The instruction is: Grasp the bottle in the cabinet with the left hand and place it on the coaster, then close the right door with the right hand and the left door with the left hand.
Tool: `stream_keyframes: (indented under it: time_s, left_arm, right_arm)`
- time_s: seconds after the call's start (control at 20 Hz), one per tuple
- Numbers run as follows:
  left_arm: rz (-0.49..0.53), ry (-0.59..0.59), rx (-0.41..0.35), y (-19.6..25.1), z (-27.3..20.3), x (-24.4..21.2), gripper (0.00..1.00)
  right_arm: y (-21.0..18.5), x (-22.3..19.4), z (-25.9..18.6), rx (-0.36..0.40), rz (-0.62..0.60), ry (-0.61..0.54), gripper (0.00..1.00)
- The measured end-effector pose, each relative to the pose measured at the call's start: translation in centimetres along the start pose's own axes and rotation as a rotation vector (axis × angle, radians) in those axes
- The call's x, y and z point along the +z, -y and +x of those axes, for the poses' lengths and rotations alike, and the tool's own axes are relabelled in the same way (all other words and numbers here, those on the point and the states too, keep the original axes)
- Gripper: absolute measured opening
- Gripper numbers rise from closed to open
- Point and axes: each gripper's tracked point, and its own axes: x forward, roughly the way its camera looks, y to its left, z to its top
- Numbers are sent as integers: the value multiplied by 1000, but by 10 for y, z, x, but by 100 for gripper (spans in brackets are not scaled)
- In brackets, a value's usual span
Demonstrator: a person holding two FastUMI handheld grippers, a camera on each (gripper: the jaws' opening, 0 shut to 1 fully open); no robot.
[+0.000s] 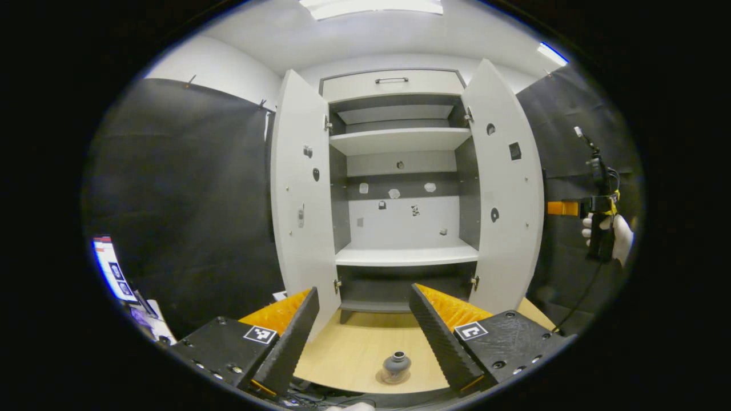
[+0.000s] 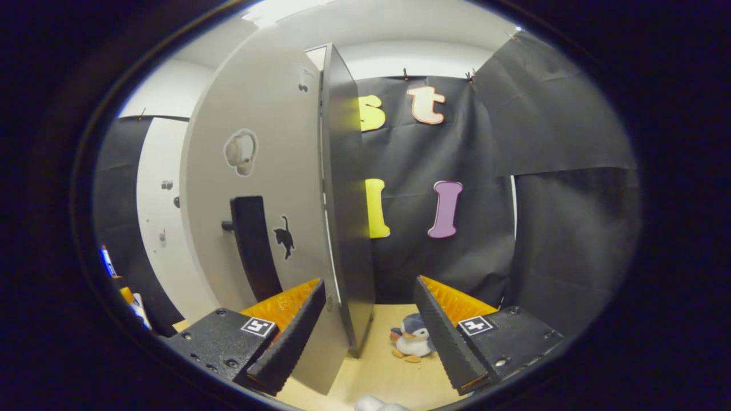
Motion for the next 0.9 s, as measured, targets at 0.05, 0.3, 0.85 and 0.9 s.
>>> stream_keyframes:
  time_s: [0.05, 0.3, 0.85, 0.9]
  left_arm:
    - [4, -1, -1, -5, 1, 0, 97]
    - [17, 4, -60, -17, 9, 0, 98]
    - [69, 16, -123, -57, 30, -14, 97]
    - [67, 19, -121, -60, 31, -15, 98]
  right_arm:
    - [-9, 2, 2, 5, -12, 1, 100]
    - [-19, 3, -1, -54, -80, -4, 96]
    - [-101, -3, 14, -77, -106, 8, 94]
    - [-109, -2, 18, -74, -118, 13, 94]
